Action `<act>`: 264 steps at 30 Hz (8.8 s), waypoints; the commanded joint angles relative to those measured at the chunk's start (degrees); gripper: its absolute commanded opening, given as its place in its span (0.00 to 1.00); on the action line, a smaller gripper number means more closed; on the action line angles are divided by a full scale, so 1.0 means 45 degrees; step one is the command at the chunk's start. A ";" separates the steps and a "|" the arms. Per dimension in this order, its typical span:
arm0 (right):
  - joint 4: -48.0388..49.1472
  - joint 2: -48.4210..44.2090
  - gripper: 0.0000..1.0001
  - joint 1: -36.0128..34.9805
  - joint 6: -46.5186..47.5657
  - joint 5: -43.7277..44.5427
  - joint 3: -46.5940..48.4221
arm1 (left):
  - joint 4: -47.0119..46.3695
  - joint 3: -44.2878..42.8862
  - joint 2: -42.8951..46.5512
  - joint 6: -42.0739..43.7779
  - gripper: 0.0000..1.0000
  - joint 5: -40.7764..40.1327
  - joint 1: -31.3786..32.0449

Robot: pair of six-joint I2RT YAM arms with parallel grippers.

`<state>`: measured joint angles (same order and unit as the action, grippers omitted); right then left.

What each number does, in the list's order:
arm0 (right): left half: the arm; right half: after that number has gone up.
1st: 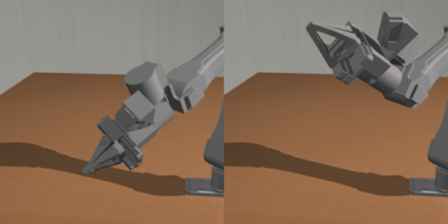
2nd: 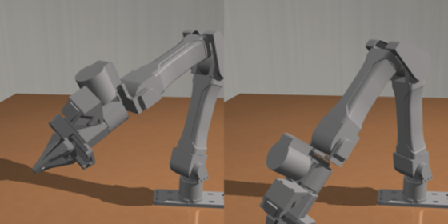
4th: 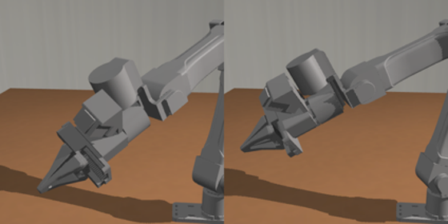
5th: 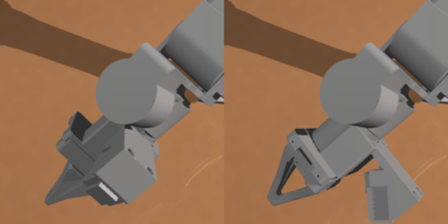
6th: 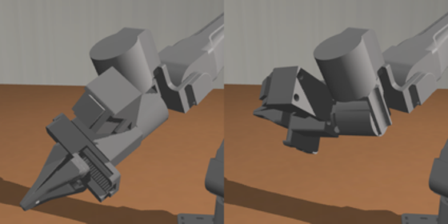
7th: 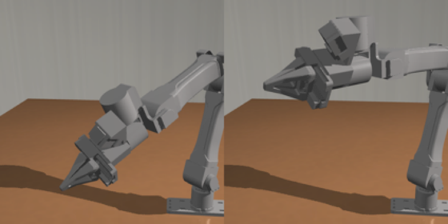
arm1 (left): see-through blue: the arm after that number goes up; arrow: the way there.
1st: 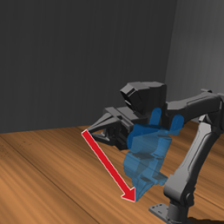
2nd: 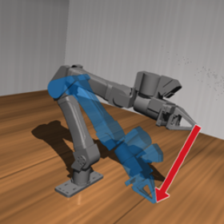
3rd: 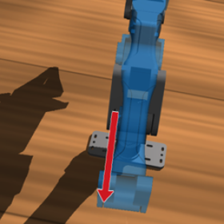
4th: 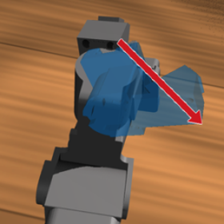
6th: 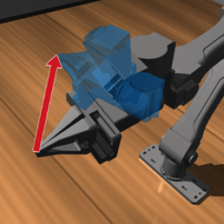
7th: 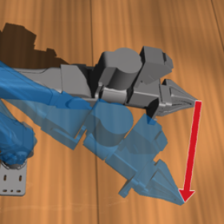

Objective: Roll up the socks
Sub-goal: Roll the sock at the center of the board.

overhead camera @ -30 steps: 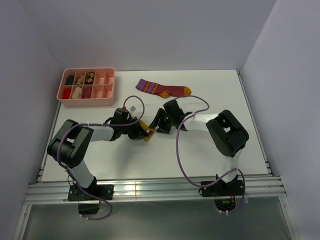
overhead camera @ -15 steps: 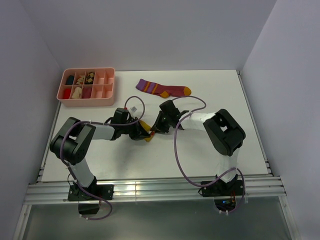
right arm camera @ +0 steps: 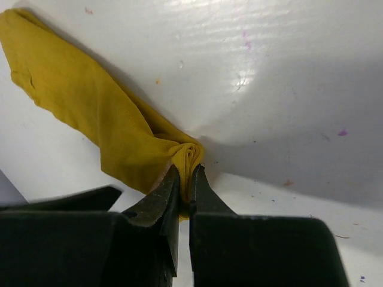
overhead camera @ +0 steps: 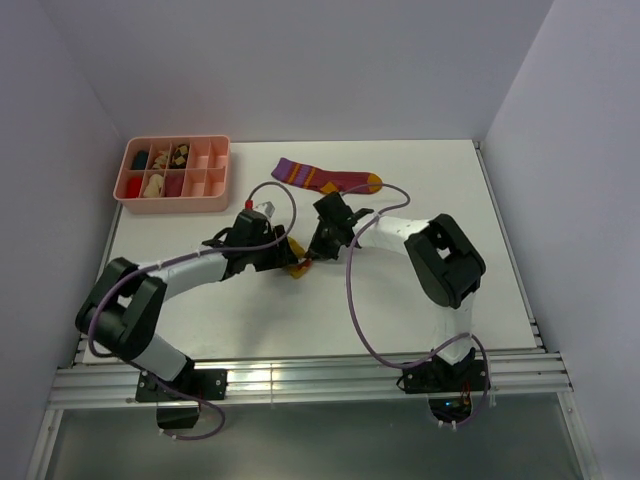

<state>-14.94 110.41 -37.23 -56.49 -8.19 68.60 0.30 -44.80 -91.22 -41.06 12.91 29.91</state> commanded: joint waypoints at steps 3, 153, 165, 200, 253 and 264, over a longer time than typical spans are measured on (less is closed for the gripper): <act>-0.1405 0.0639 0.00 0.0422 0.0501 0.0667 0.1218 | 0.0932 -0.0553 0.1930 0.2364 0.70 -0.5576 0.2256; -0.4630 0.2339 0.00 0.1106 0.2710 -0.0700 0.3350 | -0.1667 -0.3619 -0.5001 0.7913 0.56 -1.5818 0.7572; -0.3695 0.1793 0.00 0.1242 0.2612 -0.1325 0.2843 | 0.1043 -0.3678 -0.5199 0.5826 0.01 -1.4257 0.7377; 0.2734 -0.2388 0.69 0.1380 -0.0044 0.0099 -0.2784 | -0.1355 -0.1627 -0.4260 -0.1422 0.03 0.5042 -0.0612; -0.4122 0.1363 0.00 0.1301 0.2631 -0.0056 0.2725 | -0.1586 -0.3327 -0.2874 0.6820 0.68 -1.3846 0.7767; -0.3985 0.1597 0.00 0.1477 0.2690 -0.0953 0.2783 | -0.3227 -0.2195 -0.3283 0.6780 0.64 -1.4118 0.7767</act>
<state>-30.74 115.42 -30.85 -45.47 -11.68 79.88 -9.28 -56.49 -105.62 -11.20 -48.53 64.82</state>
